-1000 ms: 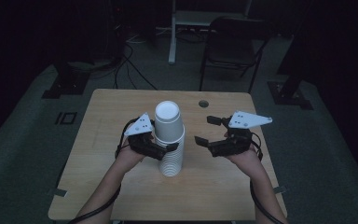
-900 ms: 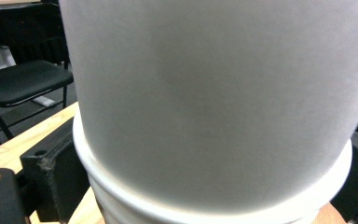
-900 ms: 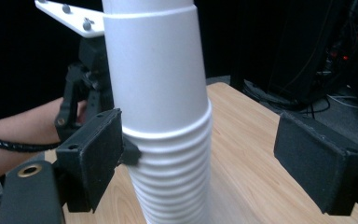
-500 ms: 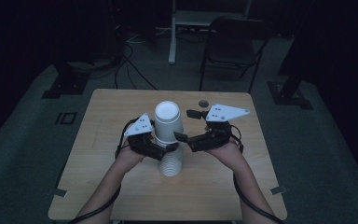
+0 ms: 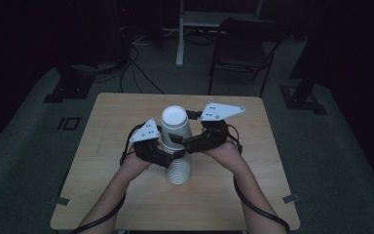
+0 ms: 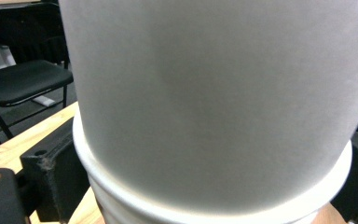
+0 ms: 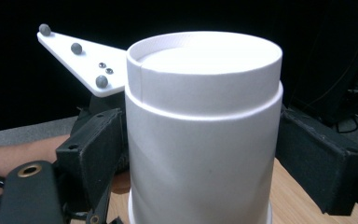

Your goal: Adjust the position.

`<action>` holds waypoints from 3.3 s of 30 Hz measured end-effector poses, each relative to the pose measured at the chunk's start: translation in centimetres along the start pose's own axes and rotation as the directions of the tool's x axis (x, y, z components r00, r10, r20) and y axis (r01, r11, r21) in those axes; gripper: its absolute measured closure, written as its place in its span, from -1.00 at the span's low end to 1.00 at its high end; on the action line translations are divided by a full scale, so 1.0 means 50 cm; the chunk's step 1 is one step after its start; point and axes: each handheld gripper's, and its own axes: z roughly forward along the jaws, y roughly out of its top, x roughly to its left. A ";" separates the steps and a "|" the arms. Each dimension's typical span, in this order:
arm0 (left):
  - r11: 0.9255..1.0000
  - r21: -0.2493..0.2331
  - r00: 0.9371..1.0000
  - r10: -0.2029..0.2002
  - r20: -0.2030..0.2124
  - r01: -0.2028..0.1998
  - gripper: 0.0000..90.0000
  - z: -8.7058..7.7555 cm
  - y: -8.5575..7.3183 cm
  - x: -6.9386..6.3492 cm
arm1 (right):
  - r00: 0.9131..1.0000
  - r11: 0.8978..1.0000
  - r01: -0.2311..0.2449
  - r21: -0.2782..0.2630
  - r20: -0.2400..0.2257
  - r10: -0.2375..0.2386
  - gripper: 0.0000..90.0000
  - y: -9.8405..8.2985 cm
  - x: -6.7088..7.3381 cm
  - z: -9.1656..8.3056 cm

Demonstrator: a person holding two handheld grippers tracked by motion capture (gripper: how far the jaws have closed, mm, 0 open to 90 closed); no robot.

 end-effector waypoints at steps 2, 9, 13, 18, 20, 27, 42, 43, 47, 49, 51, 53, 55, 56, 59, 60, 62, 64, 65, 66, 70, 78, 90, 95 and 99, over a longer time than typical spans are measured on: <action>1.000 0.002 1.000 0.001 0.000 -0.001 -0.89 0.001 0.001 0.000 | 1.000 1.000 -0.002 -0.001 0.000 0.002 -0.67 0.004 -0.002 0.004; 1.000 0.003 1.000 -0.003 0.001 0.003 -0.89 0.001 0.001 0.001 | 1.000 1.000 -0.003 0.005 0.003 0.003 -0.56 0.015 -0.004 0.018; 1.000 0.001 1.000 -0.005 0.001 0.005 -0.89 0.002 0.001 0.001 | 1.000 1.000 -0.002 0.014 0.013 0.002 -0.55 0.018 -0.002 0.016; 1.000 -0.001 1.000 -0.005 0.000 0.005 -0.89 0.002 0.001 0.001 | 1.000 0.999 0.008 0.032 0.016 -0.008 -0.55 0.024 -0.001 0.017; 1.000 -0.002 1.000 -0.006 -0.002 0.006 -0.89 0.002 0.001 0.001 | 1.000 0.999 0.009 0.034 0.017 -0.009 -0.54 0.025 -0.001 0.017; 1.000 0.003 1.000 -0.002 -0.002 0.002 -0.89 0.001 0.001 0.000 | 1.000 1.000 0.009 -0.015 0.021 -0.008 -0.54 0.050 -0.001 0.007; 1.000 0.008 1.000 0.002 0.002 -0.002 -0.89 0.001 0.002 0.002 | 0.999 0.990 0.018 -0.141 0.048 -0.011 -0.53 0.129 -0.005 -0.050; 1.000 0.008 1.000 0.002 0.001 -0.002 -0.89 0.001 0.002 0.001 | 0.999 0.988 0.020 -0.152 0.048 -0.012 -0.53 0.132 -0.006 -0.056; 1.000 0.015 1.000 0.000 0.004 0.000 -0.89 0.002 0.005 0.002 | 0.998 0.983 0.024 -0.181 0.069 -0.012 -0.53 0.146 -0.009 -0.089; 1.000 0.010 1.000 0.001 0.004 -0.001 -0.89 0.001 0.003 0.002 | 0.997 0.981 0.022 -0.191 0.074 -0.008 -0.53 0.148 -0.011 -0.105; 1.000 0.011 1.000 0.002 0.002 -0.002 -0.89 0.001 0.003 0.001 | 0.994 0.981 0.034 -0.192 0.111 -0.013 -0.53 0.146 -0.013 -0.123; 1.000 0.008 1.000 0.001 0.006 -0.001 -0.89 0.001 0.002 0.002 | 0.991 0.981 0.040 -0.188 0.136 -0.015 -0.53 0.142 -0.015 -0.140; 1.000 0.011 1.000 0.002 0.004 -0.002 -0.89 0.002 0.004 0.002 | 0.988 0.984 0.044 -0.171 0.151 -0.018 -0.53 0.133 -0.018 -0.155; 1.000 0.010 1.000 0.000 0.006 0.000 -0.89 0.002 0.004 0.002 | 0.986 0.985 0.045 -0.169 0.169 -0.016 -0.53 0.128 -0.020 -0.161; 1.000 0.014 1.000 0.002 0.004 -0.002 -0.89 0.001 0.004 0.001 | 0.985 0.987 0.038 -0.158 0.174 -0.010 -0.53 0.116 -0.025 -0.172; 1.000 0.017 1.000 0.002 0.003 -0.002 -0.89 0.000 0.004 0.001 | 0.983 0.989 0.036 -0.147 0.184 -0.009 -0.53 0.103 -0.028 -0.182; 1.000 0.014 1.000 0.000 0.003 0.000 -0.89 0.001 0.004 0.001 | 0.981 0.988 0.027 -0.152 0.195 0.004 -0.53 0.089 -0.030 -0.192; 1.000 0.019 1.000 0.001 0.003 -0.001 -0.89 0.001 0.005 0.002 | 0.978 0.988 0.020 -0.152 0.208 0.012 -0.53 0.069 -0.032 -0.203; 1.000 0.020 1.000 0.001 0.003 -0.001 -0.89 0.002 0.006 0.001 | 0.980 0.989 0.009 -0.148 0.199 0.021 -0.53 0.060 -0.034 -0.207; 1.000 0.022 1.000 0.001 0.005 -0.001 -0.89 0.001 0.006 0.002 | 0.981 0.989 0.002 -0.149 0.193 0.027 -0.53 0.052 -0.036 -0.211; 1.000 0.024 1.000 0.002 0.006 -0.002 -0.89 0.001 0.006 0.002 | 0.968 0.987 -0.020 -0.157 0.243 0.058 -0.53 0.008 -0.044 -0.229; 0.999 0.035 1.000 0.005 0.008 -0.006 -0.90 0.001 0.009 0.003 | 0.955 0.988 -0.076 -0.131 0.275 0.110 -0.53 -0.077 -0.061 -0.238; 0.999 0.031 0.999 -0.035 0.020 0.034 -1.00 -0.020 0.029 0.002 | 0.940 0.982 -0.140 -0.129 0.294 0.173 -0.53 -0.153 -0.066 -0.262; 1.000 0.012 1.000 -0.005 -0.015 0.005 -1.00 -0.062 0.040 -0.011 | 0.936 0.980 -0.147 -0.137 0.300 0.183 -0.53 -0.164 -0.066 -0.273; 1.000 0.005 0.999 0.005 -0.038 -0.004 -1.00 -0.098 0.036 -0.025 | 0.939 0.979 -0.149 -0.142 0.291 0.185 -0.53 -0.168 -0.064 -0.279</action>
